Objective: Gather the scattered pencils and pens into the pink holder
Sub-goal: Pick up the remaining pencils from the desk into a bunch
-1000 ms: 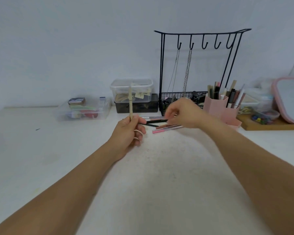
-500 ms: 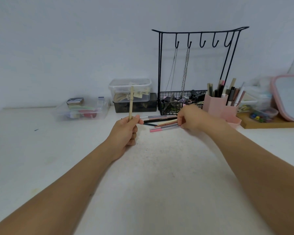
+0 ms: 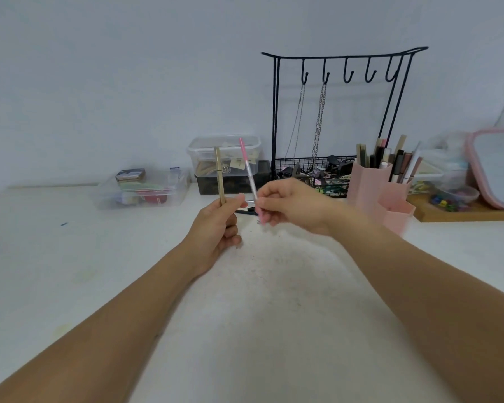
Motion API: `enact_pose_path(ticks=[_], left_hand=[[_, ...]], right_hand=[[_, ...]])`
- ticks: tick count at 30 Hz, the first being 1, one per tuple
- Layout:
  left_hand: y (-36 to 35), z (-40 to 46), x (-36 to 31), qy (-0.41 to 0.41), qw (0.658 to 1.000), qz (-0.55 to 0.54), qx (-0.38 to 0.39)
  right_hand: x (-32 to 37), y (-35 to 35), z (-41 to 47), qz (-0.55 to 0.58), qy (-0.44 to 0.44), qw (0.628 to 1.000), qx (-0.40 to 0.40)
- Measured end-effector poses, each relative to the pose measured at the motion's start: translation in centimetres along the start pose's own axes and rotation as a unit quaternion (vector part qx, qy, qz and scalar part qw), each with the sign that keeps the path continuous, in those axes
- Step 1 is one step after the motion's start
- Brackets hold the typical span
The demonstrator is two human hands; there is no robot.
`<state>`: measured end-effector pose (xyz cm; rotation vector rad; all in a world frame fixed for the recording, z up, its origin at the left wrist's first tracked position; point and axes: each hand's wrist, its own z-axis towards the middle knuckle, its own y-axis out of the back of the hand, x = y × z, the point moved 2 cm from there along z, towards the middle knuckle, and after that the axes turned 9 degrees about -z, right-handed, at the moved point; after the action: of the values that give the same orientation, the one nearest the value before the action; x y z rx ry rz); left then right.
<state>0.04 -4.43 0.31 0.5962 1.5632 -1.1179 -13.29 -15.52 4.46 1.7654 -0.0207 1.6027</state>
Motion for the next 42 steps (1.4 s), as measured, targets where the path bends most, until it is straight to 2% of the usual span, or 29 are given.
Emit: enact_pose_path(ticks=[2, 4, 8, 13, 19, 21, 23, 26, 28, 33, 38, 40, 42], left_hand=[[-0.1, 0.0, 0.1, -0.005, 1.000, 0.005, 0.028], [-0.1, 0.0, 0.2, -0.008, 0.999, 0.012, 0.041], [-0.2, -0.1, 0.2, 0.000, 0.998, 0.032, 0.045], [-0.3, -0.1, 0.4, 0.011, 0.995, 0.079, 0.052], [0.1, 0.1, 0.4, -0.010, 0.996, 0.085, 0.019], [0.4, 0.1, 0.0, -0.013, 0.996, 0.088, -0.011], [0.7, 0.2, -0.3, -0.002, 0.997, 0.069, -0.034], [1.1, 0.2, -0.4, 0.020, 0.998, 0.034, -0.052], [1.2, 0.4, -0.3, 0.027, 0.998, 0.022, -0.052], [1.3, 0.5, -0.2, 0.040, 0.998, 0.017, -0.050], [1.2, 0.4, -0.3, 0.040, 0.998, 0.010, -0.054], [1.2, 0.4, -0.3, 0.042, 0.998, 0.004, -0.051], [1.3, 0.5, -0.3, 0.044, 0.998, -0.004, -0.044]], right_hand=[[0.1, -2.3, 0.2, 0.102, -0.010, 0.995, 0.002], [0.1, -3.9, 0.2, 0.146, -0.017, 0.989, -0.002], [-0.4, -4.5, 0.4, 0.123, -0.017, 0.990, -0.073], [-1.1, -4.9, 0.0, 0.017, 0.020, 0.987, -0.156], [-0.7, -4.6, 0.2, -0.029, 0.030, 0.990, -0.136], [-0.3, -2.6, 0.4, -0.099, 0.048, 0.978, -0.175], [-0.4, 0.5, 0.6, -0.245, 0.056, 0.945, -0.208], [-2.7, 4.5, 1.0, -0.440, -0.009, 0.885, -0.155], [-4.5, 5.6, 0.9, -0.487, -0.058, 0.864, -0.114], [-5.9, 5.6, 0.7, -0.451, -0.056, 0.884, -0.108], [-5.1, 5.5, 0.5, -0.454, -0.043, 0.887, -0.067], [-4.1, 5.2, 0.3, -0.389, -0.034, 0.917, -0.078], [-2.6, 4.5, 0.2, -0.254, -0.030, 0.964, -0.077]])
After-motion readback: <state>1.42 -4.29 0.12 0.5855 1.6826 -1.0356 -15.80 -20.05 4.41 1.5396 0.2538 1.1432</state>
